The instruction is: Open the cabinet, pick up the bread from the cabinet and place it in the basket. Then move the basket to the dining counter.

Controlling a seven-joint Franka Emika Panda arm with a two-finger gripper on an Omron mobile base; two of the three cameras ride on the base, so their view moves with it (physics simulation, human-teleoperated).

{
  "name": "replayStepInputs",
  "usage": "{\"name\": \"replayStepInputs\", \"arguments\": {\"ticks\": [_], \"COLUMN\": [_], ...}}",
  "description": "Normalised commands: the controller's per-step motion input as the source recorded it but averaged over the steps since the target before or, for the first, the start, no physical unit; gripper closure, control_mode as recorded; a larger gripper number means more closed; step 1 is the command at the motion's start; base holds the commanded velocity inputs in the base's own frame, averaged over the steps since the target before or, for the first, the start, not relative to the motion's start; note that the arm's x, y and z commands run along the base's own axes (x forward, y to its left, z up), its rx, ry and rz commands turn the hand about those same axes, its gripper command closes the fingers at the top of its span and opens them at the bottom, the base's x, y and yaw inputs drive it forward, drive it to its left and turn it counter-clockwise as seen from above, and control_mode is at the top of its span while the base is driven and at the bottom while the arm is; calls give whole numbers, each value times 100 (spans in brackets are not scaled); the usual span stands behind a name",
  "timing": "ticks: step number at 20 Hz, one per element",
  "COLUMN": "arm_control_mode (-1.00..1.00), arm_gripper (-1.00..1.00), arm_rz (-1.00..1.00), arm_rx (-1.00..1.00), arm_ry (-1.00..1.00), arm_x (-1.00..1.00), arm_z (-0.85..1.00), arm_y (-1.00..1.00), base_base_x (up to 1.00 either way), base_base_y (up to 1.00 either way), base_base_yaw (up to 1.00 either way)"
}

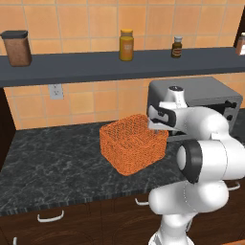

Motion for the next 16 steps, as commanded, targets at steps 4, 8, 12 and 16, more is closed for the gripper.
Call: {"name": "replayStepInputs", "arguments": {"ticks": [4,8,12,16], "arm_control_mode": [-100,-100,-100,-100], "arm_gripper": [-100,-100,-100,100], "arm_rz": [0,0,0,0], "arm_rx": [0,0,0,0], "arm_ry": [0,0,0,3], "arm_x": [5,0,0,-1], "arm_z": [-25,-40,-37,-25], "arm_y": [0,0,0,21], "base_base_x": [0,0,0,0], "base_base_y": [0,0,0,0], "base_base_yaw": [0,0,0,0]}}
